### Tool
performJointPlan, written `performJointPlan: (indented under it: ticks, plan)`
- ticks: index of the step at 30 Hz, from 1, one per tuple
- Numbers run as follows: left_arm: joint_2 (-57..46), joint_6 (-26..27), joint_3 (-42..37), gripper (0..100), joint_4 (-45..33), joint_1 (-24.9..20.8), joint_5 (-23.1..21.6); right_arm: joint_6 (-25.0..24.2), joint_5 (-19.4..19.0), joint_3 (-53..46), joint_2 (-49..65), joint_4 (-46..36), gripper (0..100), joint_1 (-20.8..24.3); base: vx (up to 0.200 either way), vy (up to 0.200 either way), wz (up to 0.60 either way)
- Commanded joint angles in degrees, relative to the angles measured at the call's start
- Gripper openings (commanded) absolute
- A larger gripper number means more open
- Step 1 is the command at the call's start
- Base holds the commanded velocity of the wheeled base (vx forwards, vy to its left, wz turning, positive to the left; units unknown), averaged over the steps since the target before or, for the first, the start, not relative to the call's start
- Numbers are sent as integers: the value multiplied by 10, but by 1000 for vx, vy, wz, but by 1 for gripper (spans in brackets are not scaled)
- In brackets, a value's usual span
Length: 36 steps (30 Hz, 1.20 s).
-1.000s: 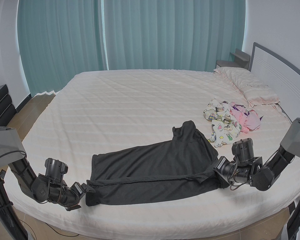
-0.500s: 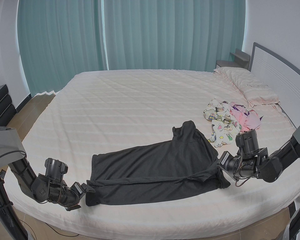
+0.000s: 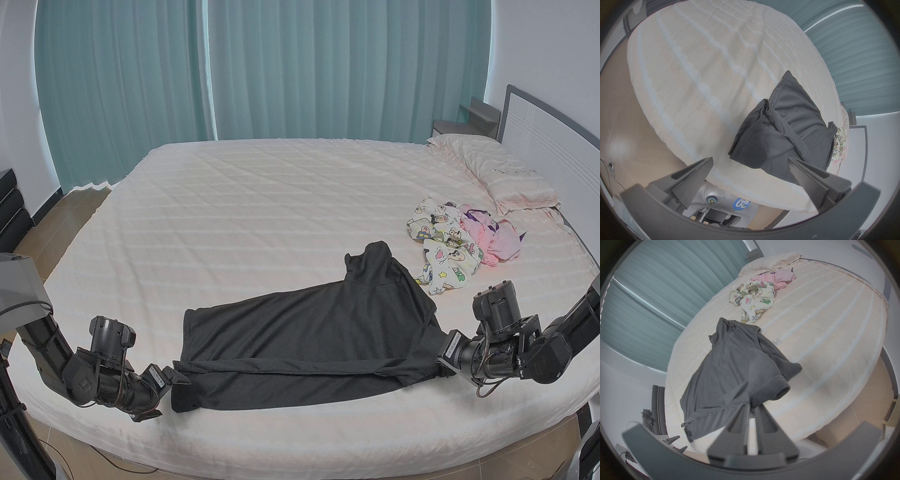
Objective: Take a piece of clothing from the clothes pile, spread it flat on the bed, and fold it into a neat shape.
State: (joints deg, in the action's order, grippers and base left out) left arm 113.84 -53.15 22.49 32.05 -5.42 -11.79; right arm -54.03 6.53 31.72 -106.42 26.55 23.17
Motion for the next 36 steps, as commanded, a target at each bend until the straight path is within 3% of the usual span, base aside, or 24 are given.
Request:
performJointPlan:
  ticks: [1, 9, 12, 18, 20, 21, 24, 30, 36]
  plan:
    - [1, 0, -1, 100, 0, 0, 0, 1, 0, -15, -16, 0, 100, 3, 0, 0, 0]
    - [2, 0, -1, 100, 0, 0, 0, 19, -1, -46, 3, 3, 100, -7, 0, 0, 0]
    - [2, 0, -1, 100, 0, 0, 0, 52, -10, -31, -15, 14, 100, -39, 0, 0, 0]
    - [1, 0, -1, 100, 0, 0, 0, 136, -97, 11, -88, 89, 100, -92, 0, 0, 0]
    - [1, 0, -1, 100, 0, 0, 0, 154, -108, 15, -99, 97, 100, -99, 0, 0, 0]
    - [1, -1, 0, 100, 0, 1, 0, 198, -132, 33, -129, 112, 100, -112, 0, 0, 0]
    - [1, -4, 5, 100, 0, 1, 0, 239, -164, 62, -170, 116, 100, -123, 0, 0, 0]
    - [-5, -11, 17, 100, 1, 2, -1, 289, -222, 113, -214, 115, 100, -141, 0, 0, 0]
    - [9, -24, 38, 100, 1, 2, 0, 305, -233, 150, -231, 115, 100, -149, 0, 0, 0]
